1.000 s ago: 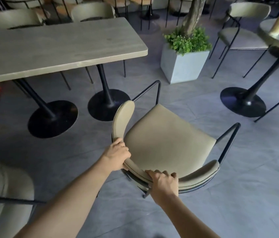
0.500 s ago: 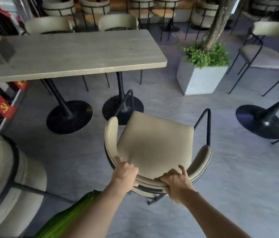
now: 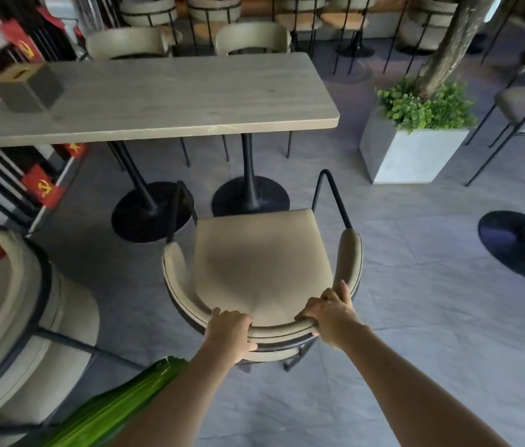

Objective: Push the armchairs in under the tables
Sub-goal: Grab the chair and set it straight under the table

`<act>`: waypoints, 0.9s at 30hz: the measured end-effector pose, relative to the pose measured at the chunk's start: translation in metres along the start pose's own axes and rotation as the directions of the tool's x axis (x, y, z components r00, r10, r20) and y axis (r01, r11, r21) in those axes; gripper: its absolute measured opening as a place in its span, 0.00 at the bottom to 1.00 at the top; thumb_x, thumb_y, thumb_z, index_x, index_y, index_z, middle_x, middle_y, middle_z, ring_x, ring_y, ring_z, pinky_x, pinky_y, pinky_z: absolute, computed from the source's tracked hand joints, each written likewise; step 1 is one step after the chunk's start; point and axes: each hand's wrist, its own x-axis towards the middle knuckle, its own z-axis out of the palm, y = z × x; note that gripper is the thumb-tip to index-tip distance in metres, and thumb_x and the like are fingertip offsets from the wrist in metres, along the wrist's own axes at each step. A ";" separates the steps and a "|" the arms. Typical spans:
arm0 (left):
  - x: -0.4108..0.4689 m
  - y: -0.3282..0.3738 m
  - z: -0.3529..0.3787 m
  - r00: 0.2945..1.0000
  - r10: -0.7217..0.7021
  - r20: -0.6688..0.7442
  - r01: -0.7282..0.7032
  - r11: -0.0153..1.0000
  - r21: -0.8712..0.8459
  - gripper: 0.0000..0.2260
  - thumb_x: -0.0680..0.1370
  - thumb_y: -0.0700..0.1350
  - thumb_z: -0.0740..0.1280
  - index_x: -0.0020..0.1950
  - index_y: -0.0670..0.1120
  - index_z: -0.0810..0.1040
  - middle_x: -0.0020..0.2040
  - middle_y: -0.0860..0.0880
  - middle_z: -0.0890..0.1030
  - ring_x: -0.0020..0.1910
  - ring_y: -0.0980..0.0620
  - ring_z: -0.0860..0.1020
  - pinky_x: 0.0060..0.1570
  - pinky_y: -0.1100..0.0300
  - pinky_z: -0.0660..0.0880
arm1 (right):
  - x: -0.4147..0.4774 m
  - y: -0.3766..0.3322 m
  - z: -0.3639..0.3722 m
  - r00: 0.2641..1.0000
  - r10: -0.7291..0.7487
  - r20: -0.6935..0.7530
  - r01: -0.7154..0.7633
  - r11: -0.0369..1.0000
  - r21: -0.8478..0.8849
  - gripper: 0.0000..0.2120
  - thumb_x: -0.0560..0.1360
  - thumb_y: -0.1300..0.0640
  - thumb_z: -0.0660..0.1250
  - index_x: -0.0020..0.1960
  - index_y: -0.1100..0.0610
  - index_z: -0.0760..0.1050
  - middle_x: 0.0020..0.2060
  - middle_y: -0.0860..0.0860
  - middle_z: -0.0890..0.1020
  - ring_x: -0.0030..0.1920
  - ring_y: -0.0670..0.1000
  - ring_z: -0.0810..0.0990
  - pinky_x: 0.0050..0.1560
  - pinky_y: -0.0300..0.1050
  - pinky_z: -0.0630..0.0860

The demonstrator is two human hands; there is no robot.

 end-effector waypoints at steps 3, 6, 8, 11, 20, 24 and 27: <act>-0.001 -0.009 0.006 1.000 0.003 -0.021 -0.001 0.997 0.076 0.17 0.75 0.58 0.64 0.61 0.52 0.76 0.56 0.48 0.81 0.60 0.44 0.74 0.69 0.46 0.57 | 0.000 0.003 -0.003 1.000 -0.014 0.007 0.014 1.000 0.005 0.20 0.79 0.55 0.60 0.67 0.36 0.70 0.66 0.40 0.73 0.69 0.55 0.63 0.72 0.66 0.38; -0.004 -0.006 0.005 1.000 0.000 -0.011 0.002 0.993 0.115 0.17 0.77 0.58 0.62 0.61 0.51 0.75 0.57 0.48 0.80 0.61 0.42 0.73 0.69 0.44 0.57 | 0.000 0.006 -0.003 0.999 -0.045 0.013 0.045 0.999 0.002 0.22 0.78 0.57 0.61 0.67 0.37 0.70 0.65 0.41 0.73 0.67 0.55 0.63 0.72 0.66 0.41; -0.005 -0.004 0.004 1.000 -0.007 0.002 0.007 0.994 0.111 0.18 0.77 0.58 0.62 0.63 0.51 0.75 0.58 0.47 0.79 0.62 0.42 0.72 0.70 0.42 0.55 | -0.001 0.008 -0.003 0.999 -0.052 0.009 0.052 0.999 -0.004 0.21 0.79 0.57 0.60 0.67 0.38 0.70 0.63 0.42 0.74 0.67 0.56 0.64 0.72 0.67 0.42; -0.003 -0.005 0.004 1.000 -0.013 0.025 0.011 0.996 0.092 0.19 0.77 0.59 0.61 0.65 0.52 0.73 0.59 0.48 0.78 0.63 0.42 0.71 0.70 0.41 0.53 | -0.003 0.008 -0.002 0.999 -0.040 0.006 0.040 0.999 0.005 0.19 0.80 0.56 0.58 0.67 0.40 0.71 0.62 0.43 0.76 0.67 0.56 0.64 0.72 0.67 0.40; -0.001 -0.002 0.008 0.998 -0.032 0.053 0.028 0.997 0.078 0.20 0.77 0.59 0.61 0.64 0.52 0.74 0.60 0.48 0.78 0.64 0.42 0.69 0.69 0.42 0.53 | -0.003 0.009 -0.005 0.994 -0.037 0.105 0.037 0.999 0.000 0.19 0.79 0.52 0.60 0.68 0.41 0.70 0.63 0.43 0.74 0.69 0.56 0.62 0.72 0.67 0.38; -0.001 -0.005 0.006 0.998 -0.030 0.048 0.026 0.996 0.080 0.20 0.76 0.59 0.62 0.64 0.51 0.74 0.60 0.47 0.78 0.63 0.41 0.70 0.69 0.42 0.55 | -0.001 0.006 -0.009 0.993 -0.042 0.113 0.042 0.999 -0.004 0.18 0.78 0.51 0.61 0.68 0.41 0.70 0.63 0.42 0.74 0.69 0.54 0.62 0.72 0.66 0.40; 0.000 -0.007 0.005 0.998 -0.036 0.059 0.033 0.998 0.044 0.20 0.76 0.60 0.63 0.64 0.52 0.74 0.59 0.48 0.78 0.63 0.43 0.70 0.70 0.43 0.55 | 0.000 0.004 -0.011 0.991 -0.043 0.125 0.044 0.999 -0.012 0.18 0.79 0.51 0.60 0.68 0.41 0.70 0.63 0.42 0.74 0.69 0.54 0.62 0.72 0.67 0.41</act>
